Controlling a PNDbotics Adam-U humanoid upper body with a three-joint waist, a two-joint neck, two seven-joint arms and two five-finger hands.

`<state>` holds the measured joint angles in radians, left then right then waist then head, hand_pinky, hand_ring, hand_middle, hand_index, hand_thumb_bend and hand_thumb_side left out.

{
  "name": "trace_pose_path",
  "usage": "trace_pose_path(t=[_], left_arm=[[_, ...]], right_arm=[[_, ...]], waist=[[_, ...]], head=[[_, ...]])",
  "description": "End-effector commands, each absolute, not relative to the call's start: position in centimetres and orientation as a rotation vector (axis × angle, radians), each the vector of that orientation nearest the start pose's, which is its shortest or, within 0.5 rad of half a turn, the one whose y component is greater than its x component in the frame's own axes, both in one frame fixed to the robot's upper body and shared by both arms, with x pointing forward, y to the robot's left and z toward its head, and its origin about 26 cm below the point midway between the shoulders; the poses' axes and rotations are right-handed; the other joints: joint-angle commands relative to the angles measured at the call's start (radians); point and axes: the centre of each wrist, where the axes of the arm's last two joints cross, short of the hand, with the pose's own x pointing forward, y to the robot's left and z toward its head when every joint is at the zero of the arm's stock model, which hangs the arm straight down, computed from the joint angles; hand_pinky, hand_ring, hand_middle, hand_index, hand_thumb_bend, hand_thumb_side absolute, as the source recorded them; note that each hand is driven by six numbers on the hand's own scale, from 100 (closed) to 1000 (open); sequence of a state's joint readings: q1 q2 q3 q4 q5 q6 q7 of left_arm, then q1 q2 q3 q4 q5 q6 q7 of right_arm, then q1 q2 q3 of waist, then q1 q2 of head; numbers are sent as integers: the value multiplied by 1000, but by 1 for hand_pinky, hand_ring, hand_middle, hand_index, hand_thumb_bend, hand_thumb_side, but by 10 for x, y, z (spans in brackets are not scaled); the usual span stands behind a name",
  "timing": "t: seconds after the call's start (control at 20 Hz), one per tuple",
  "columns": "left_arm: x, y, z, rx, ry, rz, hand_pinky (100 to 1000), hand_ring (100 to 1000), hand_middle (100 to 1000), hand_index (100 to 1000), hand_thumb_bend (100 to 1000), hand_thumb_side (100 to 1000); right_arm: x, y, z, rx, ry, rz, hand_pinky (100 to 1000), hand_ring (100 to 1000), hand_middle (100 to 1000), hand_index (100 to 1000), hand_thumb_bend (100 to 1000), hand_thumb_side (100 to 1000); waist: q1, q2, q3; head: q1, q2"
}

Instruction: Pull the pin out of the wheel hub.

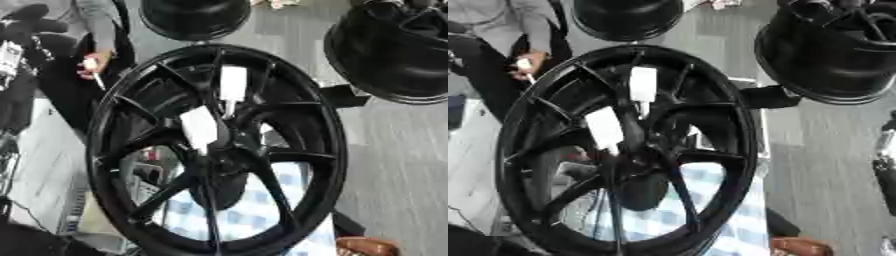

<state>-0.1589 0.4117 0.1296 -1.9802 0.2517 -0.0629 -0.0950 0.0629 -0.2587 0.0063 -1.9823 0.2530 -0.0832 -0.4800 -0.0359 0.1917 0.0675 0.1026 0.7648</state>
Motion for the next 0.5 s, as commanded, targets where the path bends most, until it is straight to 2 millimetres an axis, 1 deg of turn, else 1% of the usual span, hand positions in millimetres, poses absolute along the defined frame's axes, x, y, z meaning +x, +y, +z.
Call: trace_pose_path(t=[0.05,0.2,0.35,0.5], left_arm=[[283,321,193,87,-2249,-372,751,694,675,857,100,651],[286,321,208,133,-2292,-520,756,696,676,856,100,606],[286,327,229,213,-2330,-793,761,699,677,855,100,562],[287,330,248,271,-2335,-1025,766,703,676,853,100,527]], right_arm=[[249,-286,102,-723,-2084,-25,766,618,487,655,100,600],[248,-287,102,-726,-2081,-19,766,618,486,655,100,600],[248,-287,102,-727,-2079,-15,766,617,485,655,100,601],[248,-287,102,-729,-2077,-11,765,617,485,654,100,603]], waist=[[3,-14,-1],[8,-15,-1],[11,-15,-3],[16,-15,-5]], head=[[-2,5],[-4,5],[-3,5],[-3,5]])
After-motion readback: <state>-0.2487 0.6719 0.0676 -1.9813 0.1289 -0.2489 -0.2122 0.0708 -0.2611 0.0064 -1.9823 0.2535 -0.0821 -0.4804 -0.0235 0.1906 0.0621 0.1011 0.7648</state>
